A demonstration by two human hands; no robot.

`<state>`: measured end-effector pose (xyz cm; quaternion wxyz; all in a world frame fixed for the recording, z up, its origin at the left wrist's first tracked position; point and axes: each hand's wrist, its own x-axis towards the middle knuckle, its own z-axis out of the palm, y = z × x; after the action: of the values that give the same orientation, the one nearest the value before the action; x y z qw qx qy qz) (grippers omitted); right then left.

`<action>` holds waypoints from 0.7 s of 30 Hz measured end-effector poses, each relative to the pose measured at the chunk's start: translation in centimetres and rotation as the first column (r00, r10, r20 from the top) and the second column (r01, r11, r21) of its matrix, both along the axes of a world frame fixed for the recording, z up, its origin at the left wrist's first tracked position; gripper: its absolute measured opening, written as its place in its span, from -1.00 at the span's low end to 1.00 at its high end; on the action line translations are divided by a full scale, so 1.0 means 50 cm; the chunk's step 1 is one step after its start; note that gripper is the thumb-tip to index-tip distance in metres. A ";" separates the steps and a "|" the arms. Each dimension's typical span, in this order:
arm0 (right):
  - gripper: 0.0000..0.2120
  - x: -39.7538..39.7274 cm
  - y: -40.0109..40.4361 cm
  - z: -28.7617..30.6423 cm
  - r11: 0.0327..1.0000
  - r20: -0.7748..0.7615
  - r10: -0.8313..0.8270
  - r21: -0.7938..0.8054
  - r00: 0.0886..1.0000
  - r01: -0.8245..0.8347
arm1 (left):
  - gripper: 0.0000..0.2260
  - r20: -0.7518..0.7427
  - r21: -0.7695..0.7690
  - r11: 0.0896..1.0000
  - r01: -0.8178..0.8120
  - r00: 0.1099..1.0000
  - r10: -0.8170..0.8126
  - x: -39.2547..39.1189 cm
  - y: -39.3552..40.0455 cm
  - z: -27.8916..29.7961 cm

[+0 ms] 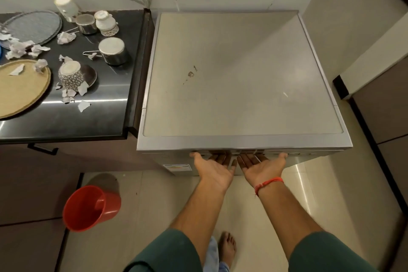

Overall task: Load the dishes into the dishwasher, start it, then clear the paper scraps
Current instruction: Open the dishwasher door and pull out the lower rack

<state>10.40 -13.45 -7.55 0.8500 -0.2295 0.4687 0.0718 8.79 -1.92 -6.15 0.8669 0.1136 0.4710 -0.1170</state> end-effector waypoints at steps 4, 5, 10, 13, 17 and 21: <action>-0.18 -0.006 0.006 -0.004 0.999 0.003 0.029 -0.042 1.000 -0.028 | -0.17 0.020 -0.004 1.000 0.013 1.000 -0.013 -0.009 0.000 -0.001; -0.18 -0.007 0.007 -0.004 0.997 0.005 0.043 -0.057 0.999 -0.043 | -0.16 0.026 -0.002 1.000 0.021 0.999 -0.021 -0.012 0.001 -0.003; -0.12 -0.008 0.004 0.002 0.990 0.045 0.132 -0.065 0.990 -0.129 | -0.15 0.043 0.033 0.997 0.064 0.997 -0.065 -0.024 0.006 0.000; -0.09 -0.013 0.000 0.005 0.987 0.063 0.156 -0.042 0.986 -0.153 | -0.14 0.047 0.070 0.993 0.091 0.994 -0.094 -0.034 0.009 0.009; -0.07 -0.017 -0.007 0.005 0.984 0.079 0.176 -0.019 0.981 -0.175 | -0.12 0.053 0.110 0.989 0.096 0.993 -0.103 -0.052 0.013 0.000; -0.08 -0.020 -0.015 0.002 0.980 0.092 0.196 -0.004 0.976 -0.197 | -0.19 0.051 0.163 0.981 0.109 0.992 -0.118 -0.079 0.002 0.000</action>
<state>9.38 -14.20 -7.46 0.8600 -0.2755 0.4039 0.1461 4.82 -1.83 -6.13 0.8607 0.2130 0.4454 -0.1247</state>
